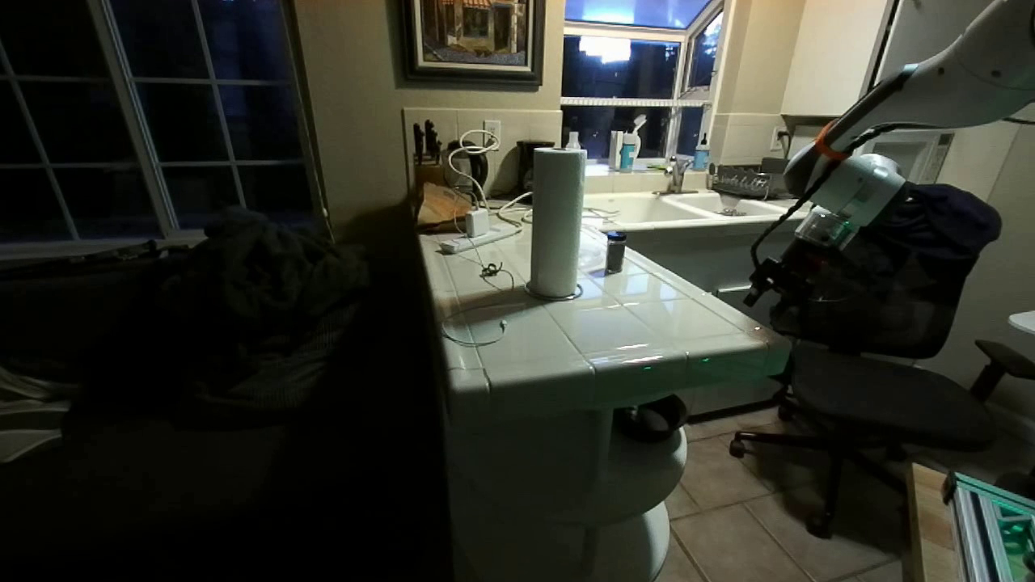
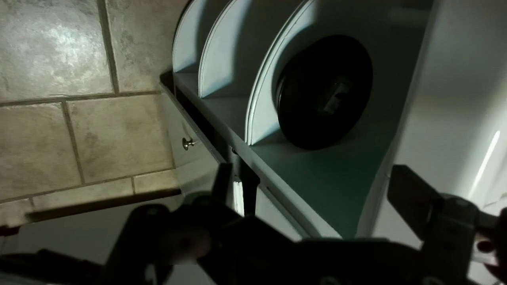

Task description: Move the bowl from the shelf to the counter

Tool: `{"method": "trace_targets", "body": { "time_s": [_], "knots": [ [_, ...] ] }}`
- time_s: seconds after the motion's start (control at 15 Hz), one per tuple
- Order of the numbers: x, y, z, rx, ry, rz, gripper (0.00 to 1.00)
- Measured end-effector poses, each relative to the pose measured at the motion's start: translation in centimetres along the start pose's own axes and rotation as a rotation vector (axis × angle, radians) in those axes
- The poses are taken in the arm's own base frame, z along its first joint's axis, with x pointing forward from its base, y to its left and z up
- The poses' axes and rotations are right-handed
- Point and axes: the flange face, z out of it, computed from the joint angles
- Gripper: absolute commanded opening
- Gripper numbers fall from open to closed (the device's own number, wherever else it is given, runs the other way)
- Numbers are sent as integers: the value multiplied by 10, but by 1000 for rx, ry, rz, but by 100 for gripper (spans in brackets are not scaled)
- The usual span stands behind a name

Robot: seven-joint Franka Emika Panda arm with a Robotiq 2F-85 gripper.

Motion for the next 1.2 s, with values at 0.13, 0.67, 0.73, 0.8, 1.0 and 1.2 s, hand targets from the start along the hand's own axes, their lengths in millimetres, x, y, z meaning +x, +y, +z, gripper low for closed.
{"method": "trace_targets", "body": {
  "time_s": [0.13,0.67,0.73,0.8,1.0,1.2],
  "knots": [
    [0,0,0,0,0,0,100],
    [6,-5,30,28,-32,-10,100],
    [7,-3,41,33,-45,-5,100],
    [9,0,53,34,-61,-2,100],
    [14,20,80,39,-87,8,100],
    [17,47,103,78,-86,13,100]
  ]
}}
